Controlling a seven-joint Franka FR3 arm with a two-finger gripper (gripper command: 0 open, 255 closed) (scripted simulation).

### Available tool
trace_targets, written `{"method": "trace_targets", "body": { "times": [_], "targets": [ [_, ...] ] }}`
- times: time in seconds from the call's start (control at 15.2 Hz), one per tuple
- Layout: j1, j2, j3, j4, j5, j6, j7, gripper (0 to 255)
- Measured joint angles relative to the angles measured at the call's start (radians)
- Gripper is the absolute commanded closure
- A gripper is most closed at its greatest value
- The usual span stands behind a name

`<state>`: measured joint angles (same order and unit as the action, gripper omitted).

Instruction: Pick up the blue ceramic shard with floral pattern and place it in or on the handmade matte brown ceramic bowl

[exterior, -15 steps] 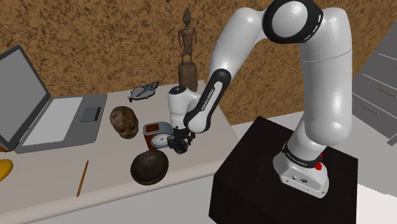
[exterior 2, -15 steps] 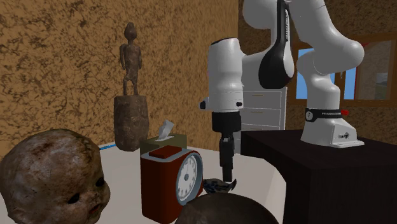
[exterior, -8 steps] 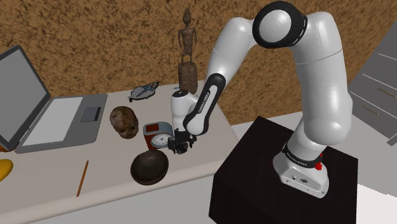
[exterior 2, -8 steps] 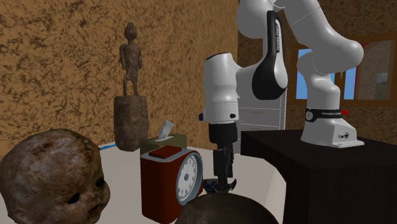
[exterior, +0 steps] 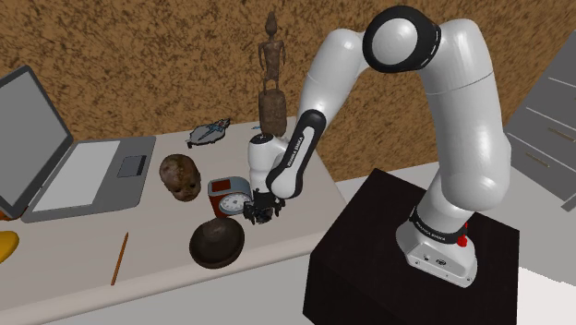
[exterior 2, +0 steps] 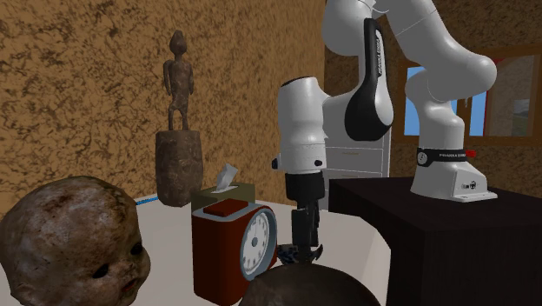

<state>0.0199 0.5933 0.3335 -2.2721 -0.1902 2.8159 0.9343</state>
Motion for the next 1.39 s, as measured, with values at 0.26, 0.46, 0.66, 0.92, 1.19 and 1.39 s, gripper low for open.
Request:
{"method": "trace_targets", "body": {
  "times": [0.26, 0.46, 0.66, 0.92, 1.19, 1.39],
  "targets": [
    [0.0, -0.007, 0.002, 0.005, 0.001, 0.001, 0.0, 255],
    [0.001, -0.007, 0.003, 0.005, 0.001, -0.002, 0.001, 255],
    [0.001, -0.006, 0.001, 0.006, 0.001, -0.002, 0.001, 255],
    [-0.018, -0.042, 0.023, -0.01, 0.015, -0.027, -0.008, 255],
    [-0.046, -0.098, 0.055, -0.03, 0.04, -0.066, -0.023, 255],
    [-0.062, -0.136, 0.077, -0.04, 0.06, -0.096, -0.031, 255]
  ]
}}
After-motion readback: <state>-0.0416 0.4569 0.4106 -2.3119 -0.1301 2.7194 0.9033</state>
